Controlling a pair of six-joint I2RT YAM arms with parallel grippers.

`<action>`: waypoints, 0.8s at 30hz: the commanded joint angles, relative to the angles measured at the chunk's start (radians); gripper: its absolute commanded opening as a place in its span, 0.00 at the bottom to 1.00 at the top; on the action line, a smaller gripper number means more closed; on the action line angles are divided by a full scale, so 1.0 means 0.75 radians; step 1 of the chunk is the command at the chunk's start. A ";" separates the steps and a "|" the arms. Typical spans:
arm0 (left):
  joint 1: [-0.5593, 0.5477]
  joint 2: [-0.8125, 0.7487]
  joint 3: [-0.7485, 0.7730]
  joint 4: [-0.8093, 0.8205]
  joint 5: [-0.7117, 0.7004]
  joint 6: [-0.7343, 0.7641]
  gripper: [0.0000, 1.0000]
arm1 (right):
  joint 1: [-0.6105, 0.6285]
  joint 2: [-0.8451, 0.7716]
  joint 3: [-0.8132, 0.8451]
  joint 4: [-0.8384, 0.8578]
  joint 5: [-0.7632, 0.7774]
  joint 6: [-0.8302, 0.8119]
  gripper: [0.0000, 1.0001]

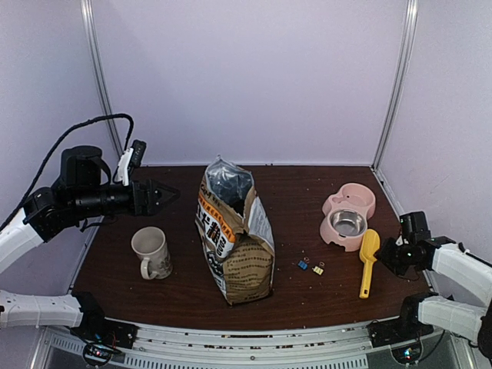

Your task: Serve the pet food

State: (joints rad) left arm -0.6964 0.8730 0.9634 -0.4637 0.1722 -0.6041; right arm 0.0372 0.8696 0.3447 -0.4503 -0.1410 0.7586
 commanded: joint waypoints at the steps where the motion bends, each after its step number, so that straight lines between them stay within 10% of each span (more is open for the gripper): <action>1: 0.008 -0.024 -0.022 0.072 0.002 -0.016 0.87 | -0.011 0.061 0.002 0.134 -0.075 -0.065 0.45; 24: 0.008 -0.034 0.011 0.024 -0.014 0.001 0.87 | -0.011 -0.013 0.051 0.010 0.022 -0.119 0.00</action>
State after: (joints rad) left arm -0.6964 0.8577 0.9489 -0.4652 0.1715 -0.6132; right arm 0.0341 0.9230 0.3359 -0.3737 -0.1795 0.6865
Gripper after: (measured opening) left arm 0.872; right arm 0.054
